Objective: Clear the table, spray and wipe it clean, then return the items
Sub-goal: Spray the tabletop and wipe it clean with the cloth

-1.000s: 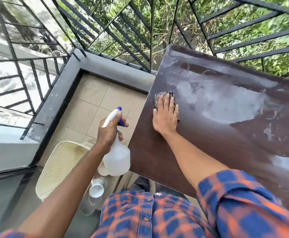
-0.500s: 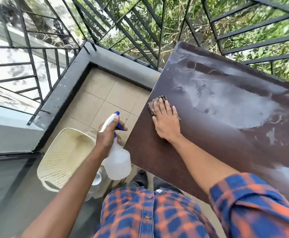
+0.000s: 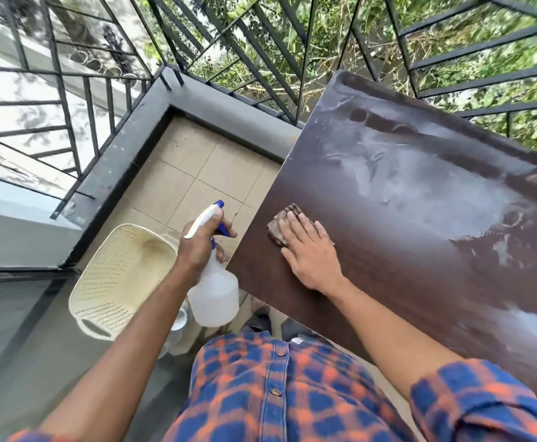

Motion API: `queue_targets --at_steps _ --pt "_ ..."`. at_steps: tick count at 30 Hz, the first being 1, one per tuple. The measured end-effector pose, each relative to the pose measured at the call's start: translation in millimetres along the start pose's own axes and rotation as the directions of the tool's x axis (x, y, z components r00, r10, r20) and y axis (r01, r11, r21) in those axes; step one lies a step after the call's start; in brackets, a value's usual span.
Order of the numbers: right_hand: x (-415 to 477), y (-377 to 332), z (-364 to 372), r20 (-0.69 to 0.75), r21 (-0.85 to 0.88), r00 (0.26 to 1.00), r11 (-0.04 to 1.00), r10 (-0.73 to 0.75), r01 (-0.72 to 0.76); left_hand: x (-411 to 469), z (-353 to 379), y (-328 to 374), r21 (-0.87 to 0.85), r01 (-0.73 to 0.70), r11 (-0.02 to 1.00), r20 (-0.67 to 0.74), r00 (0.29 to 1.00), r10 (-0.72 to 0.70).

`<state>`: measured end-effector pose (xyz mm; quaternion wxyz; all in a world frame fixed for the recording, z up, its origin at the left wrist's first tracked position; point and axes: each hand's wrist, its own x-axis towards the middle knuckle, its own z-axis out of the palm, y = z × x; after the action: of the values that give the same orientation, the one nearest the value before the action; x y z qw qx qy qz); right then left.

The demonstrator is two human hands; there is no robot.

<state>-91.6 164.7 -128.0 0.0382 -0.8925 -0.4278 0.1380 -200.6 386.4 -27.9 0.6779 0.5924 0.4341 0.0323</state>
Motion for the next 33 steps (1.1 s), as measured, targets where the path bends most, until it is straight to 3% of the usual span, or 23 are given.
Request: queue_targets --at_steps 2,5,8,11,16,19,21,23,27,30,31,33 --pt "17 7 -11 -0.006 0.007 0.992 0.992 0.125 -0.125 -4 -4 -2 0.018 -0.041 0.999 0.007 0.999 0.041" --pt "40 -20 -16 -0.005 0.027 0.984 0.984 0.178 -0.178 -8 -11 -7 0.016 -0.054 0.998 0.013 0.998 0.054" --pt "41 -62 -9 0.075 0.038 0.997 0.999 -0.037 0.034 -11 -15 -13 0.026 -0.040 0.999 0.002 0.999 0.040" --pt "16 -88 8 0.172 0.045 0.919 0.934 -0.356 0.354 -13 -20 -17 0.008 -0.010 1.000 -0.048 0.999 0.010" --pt "-42 -60 20 0.105 0.032 0.880 0.886 -0.463 0.463 -15 -24 -18 -0.004 0.018 1.000 -0.036 0.999 -0.019" --pt "-92 -18 26 0.024 0.077 0.954 0.952 -0.299 0.297 -10 -19 -18 0.028 0.044 0.999 -0.001 0.999 -0.044" --pt "-132 10 29 -0.011 0.116 0.998 0.991 -0.061 0.061 -5 -12 -18 0.061 0.044 0.997 0.050 0.998 -0.047" --pt "-168 37 27 -0.026 0.158 0.974 0.963 0.224 -0.217 0 0 -14 0.094 0.034 0.995 0.104 0.994 -0.043" --pt "-188 52 24 -0.025 0.238 0.724 0.708 0.689 -0.665 9 23 -2 0.148 0.003 0.989 0.153 0.988 -0.026" --pt "-148 19 22 -0.047 0.236 0.552 0.547 0.832 -0.803 13 31 6 0.155 -0.034 0.987 0.171 0.985 0.007" --pt "-128 6 19 -0.057 0.229 0.581 0.577 0.812 -0.784 14 34 8 0.150 -0.038 0.988 0.174 0.985 0.011" --pt "-87 -18 16 -0.052 0.163 0.808 0.803 0.587 -0.573 17 37 11 0.153 -0.039 0.987 0.174 0.985 0.012"
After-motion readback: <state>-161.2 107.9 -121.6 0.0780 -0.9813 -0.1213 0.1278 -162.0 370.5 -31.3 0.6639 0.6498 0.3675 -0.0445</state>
